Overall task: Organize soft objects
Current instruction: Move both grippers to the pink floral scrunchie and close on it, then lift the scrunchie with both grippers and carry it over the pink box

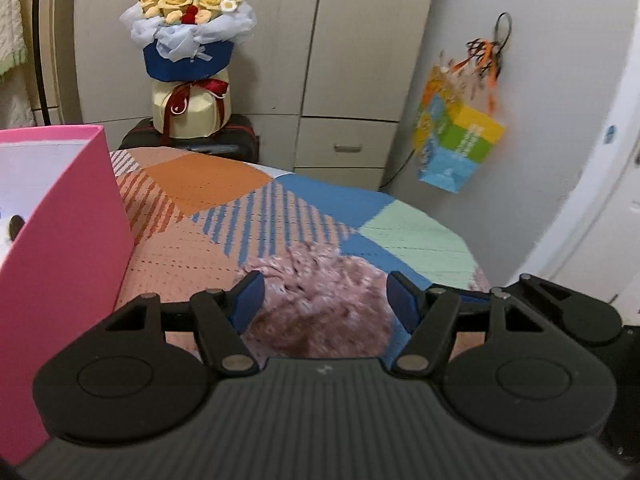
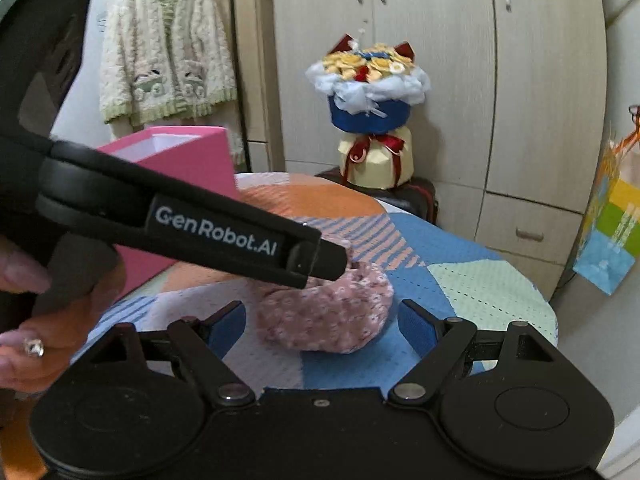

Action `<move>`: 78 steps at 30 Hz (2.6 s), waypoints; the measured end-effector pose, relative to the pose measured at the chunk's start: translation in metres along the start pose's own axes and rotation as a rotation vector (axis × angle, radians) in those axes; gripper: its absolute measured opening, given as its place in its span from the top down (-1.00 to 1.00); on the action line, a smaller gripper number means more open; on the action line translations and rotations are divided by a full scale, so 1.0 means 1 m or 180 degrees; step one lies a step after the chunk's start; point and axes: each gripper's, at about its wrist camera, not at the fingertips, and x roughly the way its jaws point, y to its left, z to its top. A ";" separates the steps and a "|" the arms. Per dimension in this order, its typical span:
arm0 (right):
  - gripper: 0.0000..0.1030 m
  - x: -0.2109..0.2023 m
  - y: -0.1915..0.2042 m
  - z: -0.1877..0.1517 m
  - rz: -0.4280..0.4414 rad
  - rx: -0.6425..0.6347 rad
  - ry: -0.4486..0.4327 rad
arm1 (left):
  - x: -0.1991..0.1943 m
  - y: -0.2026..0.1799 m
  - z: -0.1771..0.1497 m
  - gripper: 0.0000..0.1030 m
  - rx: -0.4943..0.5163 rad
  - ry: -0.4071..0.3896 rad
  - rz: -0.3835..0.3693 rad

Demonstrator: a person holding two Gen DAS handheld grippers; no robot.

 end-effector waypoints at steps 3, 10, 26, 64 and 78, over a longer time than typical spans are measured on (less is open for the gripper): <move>-0.67 0.013 -0.003 -0.001 -0.0018 -0.0072 0.0052 | 0.012 0.006 0.001 -0.26 -0.0055 0.0029 0.0140; -0.67 0.033 -0.012 0.003 0.0095 -0.0001 0.0206 | 0.025 0.018 0.005 -0.26 -0.0358 0.0180 0.0209; 0.77 0.017 0.023 -0.006 0.0033 0.0327 0.0337 | 0.023 0.018 -0.018 0.78 -0.0625 0.0278 -0.0056; 0.75 -0.117 0.149 -0.076 -0.0244 0.0540 0.0140 | -0.148 0.013 -0.130 0.78 0.0371 0.0128 -0.0650; 0.74 -0.153 0.215 -0.044 0.0123 0.0054 0.0203 | -0.237 0.048 -0.134 0.78 0.0522 -0.0015 -0.0598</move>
